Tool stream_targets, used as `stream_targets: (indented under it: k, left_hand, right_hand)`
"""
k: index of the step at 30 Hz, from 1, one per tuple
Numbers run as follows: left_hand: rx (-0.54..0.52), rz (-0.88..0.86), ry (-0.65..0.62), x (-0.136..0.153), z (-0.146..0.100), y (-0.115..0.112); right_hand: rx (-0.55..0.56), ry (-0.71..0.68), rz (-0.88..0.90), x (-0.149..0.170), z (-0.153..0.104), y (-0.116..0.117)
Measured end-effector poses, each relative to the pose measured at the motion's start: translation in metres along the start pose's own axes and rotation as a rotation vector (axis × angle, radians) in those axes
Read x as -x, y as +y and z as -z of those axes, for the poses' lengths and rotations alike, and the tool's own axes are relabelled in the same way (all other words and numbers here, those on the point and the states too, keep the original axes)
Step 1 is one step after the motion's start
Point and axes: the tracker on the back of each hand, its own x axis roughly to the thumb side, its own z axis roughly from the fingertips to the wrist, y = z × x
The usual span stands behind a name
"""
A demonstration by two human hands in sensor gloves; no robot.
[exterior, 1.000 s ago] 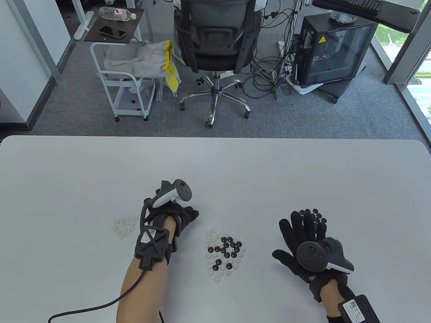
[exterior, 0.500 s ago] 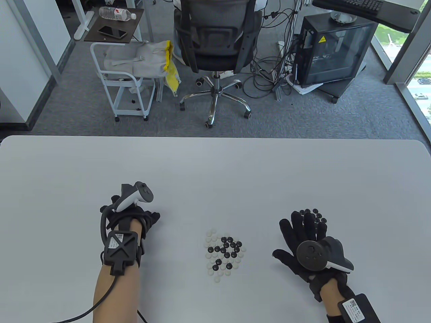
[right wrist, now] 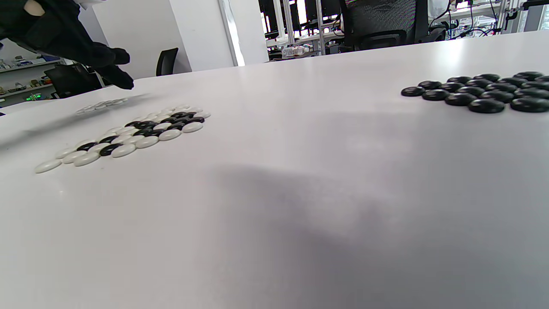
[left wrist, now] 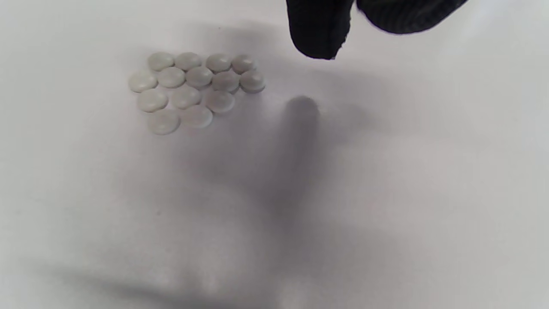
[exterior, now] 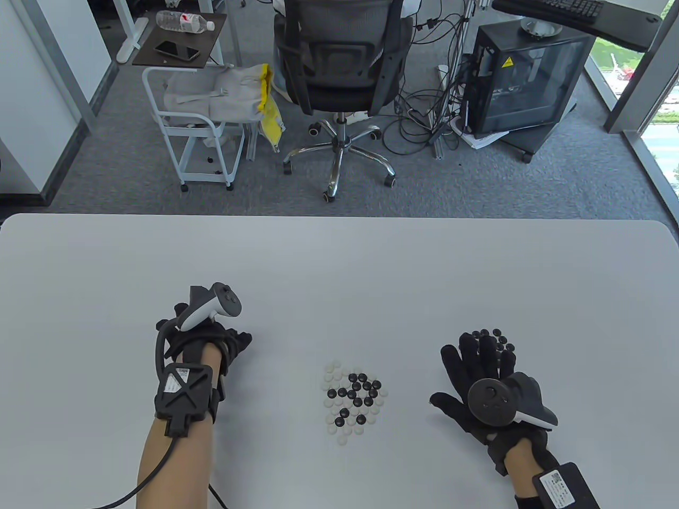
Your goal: Go stone sorting task
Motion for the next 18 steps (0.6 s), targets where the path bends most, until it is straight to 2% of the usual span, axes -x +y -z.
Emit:
stream_targets:
  k: [7,10,18]
  left_hand:
    - [0.037,0.143,-0.222,-0.054,-0.017,-0.009]
    - [0.079,0.131,-0.333,-0.075,-0.02,-0.018]
    - [0.102,0.223,-0.438,-0.123,-0.022,-0.039]
  right_hand:
    - [-0.001,0.002,0.004,0.0,0.0,0.0]
    - [-0.008,0.001,0.001,0.0,0.0,0.0]
    - [-0.011,0.002,0.002,0.0,0.0,0.0]
